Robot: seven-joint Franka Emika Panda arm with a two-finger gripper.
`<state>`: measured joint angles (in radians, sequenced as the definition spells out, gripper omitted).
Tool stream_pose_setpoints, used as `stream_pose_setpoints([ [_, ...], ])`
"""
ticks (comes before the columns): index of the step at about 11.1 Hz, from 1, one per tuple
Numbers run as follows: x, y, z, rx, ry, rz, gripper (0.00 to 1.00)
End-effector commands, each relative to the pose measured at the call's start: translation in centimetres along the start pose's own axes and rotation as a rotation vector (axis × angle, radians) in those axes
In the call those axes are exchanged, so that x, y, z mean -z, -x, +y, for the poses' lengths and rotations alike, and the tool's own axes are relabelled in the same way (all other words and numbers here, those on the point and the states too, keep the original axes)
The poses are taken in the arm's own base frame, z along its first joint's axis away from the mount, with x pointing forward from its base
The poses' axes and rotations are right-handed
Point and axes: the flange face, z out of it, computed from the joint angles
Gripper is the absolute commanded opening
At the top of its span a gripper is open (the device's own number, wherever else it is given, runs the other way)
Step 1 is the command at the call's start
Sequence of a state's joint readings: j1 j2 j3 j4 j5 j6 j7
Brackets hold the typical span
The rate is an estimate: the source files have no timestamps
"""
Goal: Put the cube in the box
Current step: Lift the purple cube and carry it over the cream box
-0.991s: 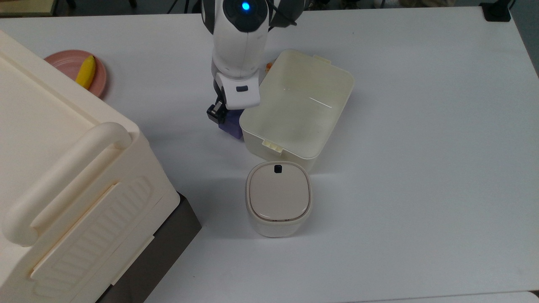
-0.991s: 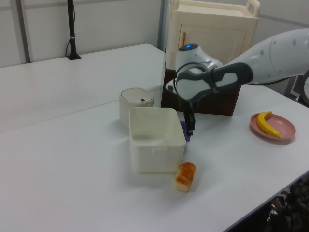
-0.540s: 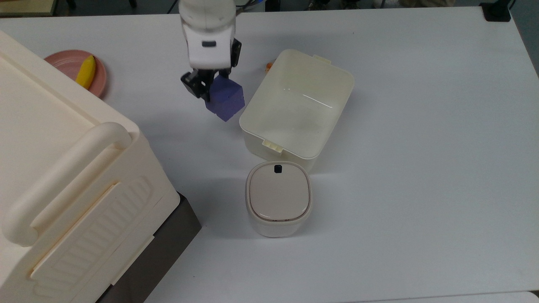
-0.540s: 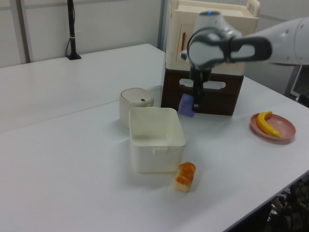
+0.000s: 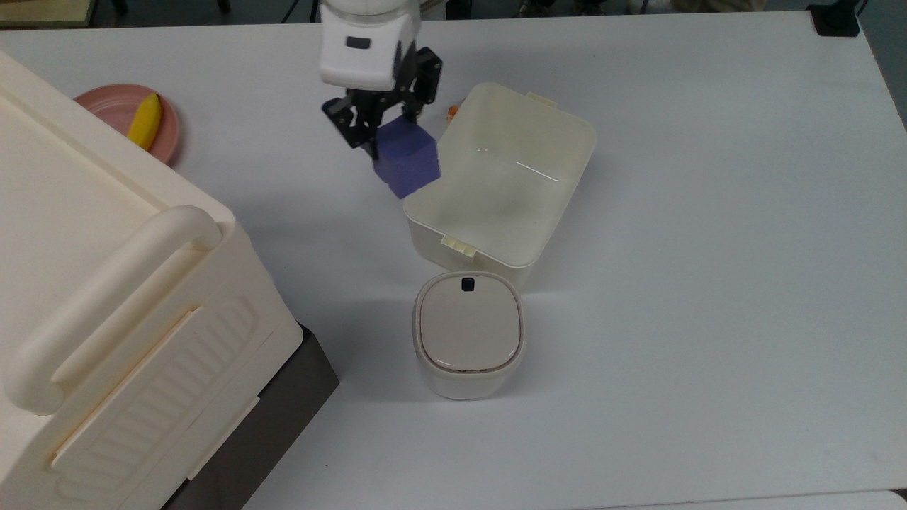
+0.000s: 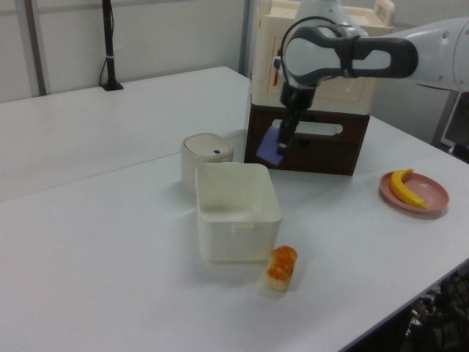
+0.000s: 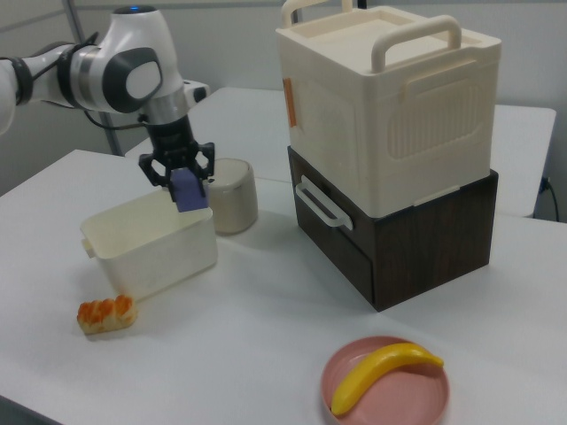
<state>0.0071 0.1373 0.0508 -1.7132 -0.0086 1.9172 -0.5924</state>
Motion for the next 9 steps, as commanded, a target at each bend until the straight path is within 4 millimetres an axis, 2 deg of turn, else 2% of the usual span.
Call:
stream_pose_setpoints([
  [1,1.1,-3.2,-4.9,0.025,-0.017,0.022,0.25],
  [3,0.9,-4.7,-7.7,0.080,-0.022,0.019,0.31],
  [5,-0.5,-5.4,-8.9,0.107,-0.036,-0.001,0.38],
  [6,-1.0,-5.7,-9.5,0.118,-0.042,-0.008,0.49],
  [7,-1.1,-5.8,-9.6,0.122,-0.042,-0.010,0.86],
  [8,-1.1,-5.7,-9.6,0.121,-0.040,-0.011,1.00],
  [9,-1.0,-5.8,-9.6,0.121,-0.039,-0.010,1.00],
])
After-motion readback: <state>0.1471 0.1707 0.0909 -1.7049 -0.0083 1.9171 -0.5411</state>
